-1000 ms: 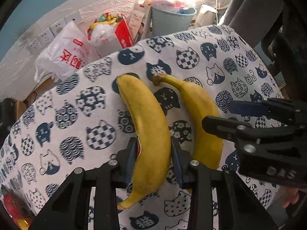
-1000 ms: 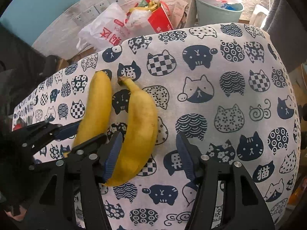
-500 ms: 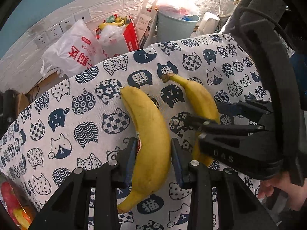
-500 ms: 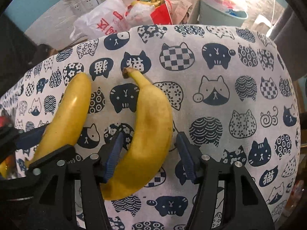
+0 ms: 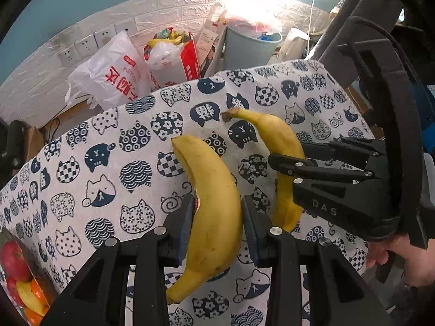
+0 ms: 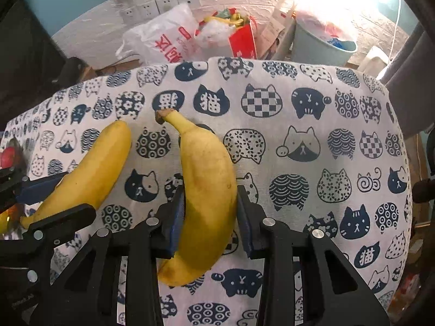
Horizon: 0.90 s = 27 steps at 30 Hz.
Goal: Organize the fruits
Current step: 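Lift both bananas and carry them toward the green plate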
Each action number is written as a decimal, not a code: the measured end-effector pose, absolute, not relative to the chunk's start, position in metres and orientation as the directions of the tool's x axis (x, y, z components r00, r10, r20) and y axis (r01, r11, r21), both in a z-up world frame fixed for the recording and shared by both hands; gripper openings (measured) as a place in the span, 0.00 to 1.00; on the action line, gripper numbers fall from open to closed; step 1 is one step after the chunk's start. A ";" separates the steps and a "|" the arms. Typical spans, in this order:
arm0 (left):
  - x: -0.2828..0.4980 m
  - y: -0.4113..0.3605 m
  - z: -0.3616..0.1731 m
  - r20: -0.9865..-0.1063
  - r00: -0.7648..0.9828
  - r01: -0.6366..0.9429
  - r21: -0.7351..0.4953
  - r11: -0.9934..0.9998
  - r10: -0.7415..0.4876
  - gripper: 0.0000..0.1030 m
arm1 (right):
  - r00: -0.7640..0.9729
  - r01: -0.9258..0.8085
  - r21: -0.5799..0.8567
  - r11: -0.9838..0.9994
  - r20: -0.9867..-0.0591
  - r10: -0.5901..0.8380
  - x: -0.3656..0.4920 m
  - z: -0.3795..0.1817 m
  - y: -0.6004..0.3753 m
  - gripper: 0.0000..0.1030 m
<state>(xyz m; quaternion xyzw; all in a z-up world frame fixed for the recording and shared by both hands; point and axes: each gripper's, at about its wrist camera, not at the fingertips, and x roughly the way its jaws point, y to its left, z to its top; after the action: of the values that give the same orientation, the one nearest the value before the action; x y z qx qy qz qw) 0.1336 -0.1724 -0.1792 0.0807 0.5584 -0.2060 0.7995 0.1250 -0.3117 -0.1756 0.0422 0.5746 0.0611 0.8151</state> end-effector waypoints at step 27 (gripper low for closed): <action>0.085 -0.101 -0.099 -0.852 0.473 0.341 -0.055 0.939 -0.222 0.06 | 0.551 -0.205 0.119 0.971 -0.806 0.215 0.090 -0.060 -0.271 0.32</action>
<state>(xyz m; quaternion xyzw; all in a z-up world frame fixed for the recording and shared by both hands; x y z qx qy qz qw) 0.0850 -0.1012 -0.0994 0.0611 0.4861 -0.1643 0.8561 0.0897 -0.2711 -0.0603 0.0055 0.4586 0.1193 0.8806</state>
